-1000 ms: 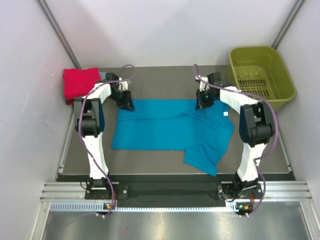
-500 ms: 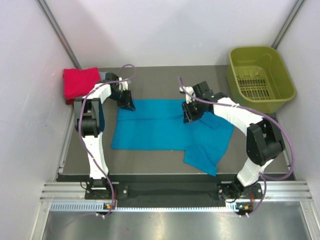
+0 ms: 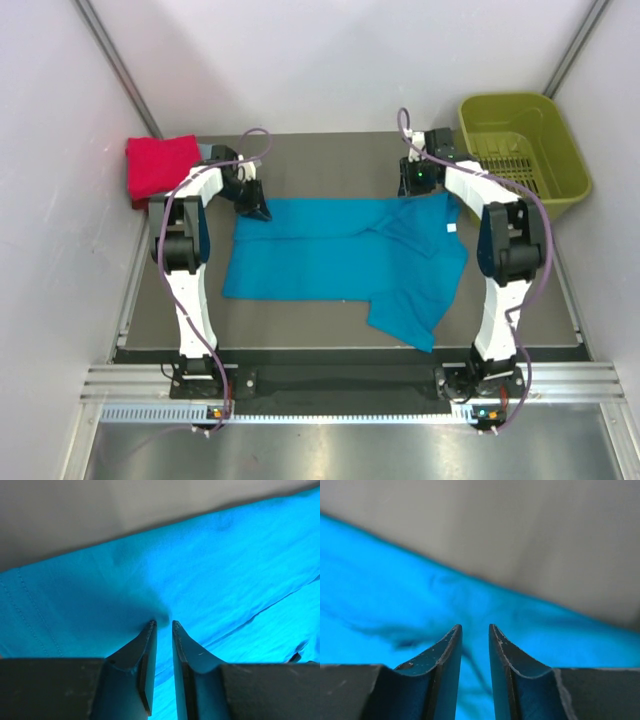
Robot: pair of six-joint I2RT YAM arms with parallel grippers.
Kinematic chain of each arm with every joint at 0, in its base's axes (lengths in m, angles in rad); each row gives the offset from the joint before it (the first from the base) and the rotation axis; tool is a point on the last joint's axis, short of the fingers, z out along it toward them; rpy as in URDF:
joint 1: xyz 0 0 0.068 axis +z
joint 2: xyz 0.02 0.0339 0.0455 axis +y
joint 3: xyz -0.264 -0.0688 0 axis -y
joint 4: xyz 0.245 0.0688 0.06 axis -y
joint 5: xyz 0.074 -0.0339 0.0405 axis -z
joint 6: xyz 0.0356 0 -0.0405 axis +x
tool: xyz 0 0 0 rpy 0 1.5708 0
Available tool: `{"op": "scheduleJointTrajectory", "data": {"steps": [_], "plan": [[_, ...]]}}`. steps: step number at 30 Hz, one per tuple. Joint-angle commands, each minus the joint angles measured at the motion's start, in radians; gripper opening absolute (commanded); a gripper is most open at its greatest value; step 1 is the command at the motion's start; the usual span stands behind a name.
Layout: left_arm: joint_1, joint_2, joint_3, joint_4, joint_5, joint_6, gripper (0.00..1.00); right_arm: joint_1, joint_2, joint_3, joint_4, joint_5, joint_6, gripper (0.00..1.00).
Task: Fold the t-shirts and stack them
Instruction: Fold the tshirt
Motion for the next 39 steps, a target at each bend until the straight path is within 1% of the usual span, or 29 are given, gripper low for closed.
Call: {"op": "scheduleJointTrajectory", "data": {"steps": [1, 4, 8, 14, 25, 30, 34, 39], "plan": [[0.004, -0.01, -0.014, -0.005, 0.021, -0.007, 0.23, 0.012, 0.087, 0.105, 0.024, -0.048, -0.003, 0.28], [0.004, -0.014, -0.028, -0.003, 0.01, -0.005, 0.18, 0.02, 0.131, 0.142, 0.021, -0.063, 0.005, 0.27], [0.004, -0.002, -0.029, -0.017, 0.01, 0.004, 0.16, 0.033, 0.134, 0.124, 0.018, -0.076, 0.014, 0.27], [0.006, 0.01, -0.02, -0.009, 0.027, -0.008, 0.15, 0.049, 0.067, 0.021, 0.0, -0.086, 0.011, 0.27], [0.004, 0.044, 0.006, 0.003, 0.044, -0.021, 0.15, 0.081, -0.132, -0.198, -0.058, -0.088, 0.014, 0.25], [0.004, 0.058, -0.002, 0.018, 0.061, -0.03, 0.15, 0.142, -0.215, -0.272, -0.071, -0.091, 0.017, 0.25], [0.004, 0.075, 0.017, 0.026, 0.064, -0.034, 0.15, 0.178, -0.237, -0.297, -0.058, -0.088, 0.019, 0.26], [0.004, 0.088, 0.055, 0.001, 0.073, -0.031, 0.15, 0.182, -0.229, -0.274, -0.052, -0.054, 0.011, 0.26]]}}
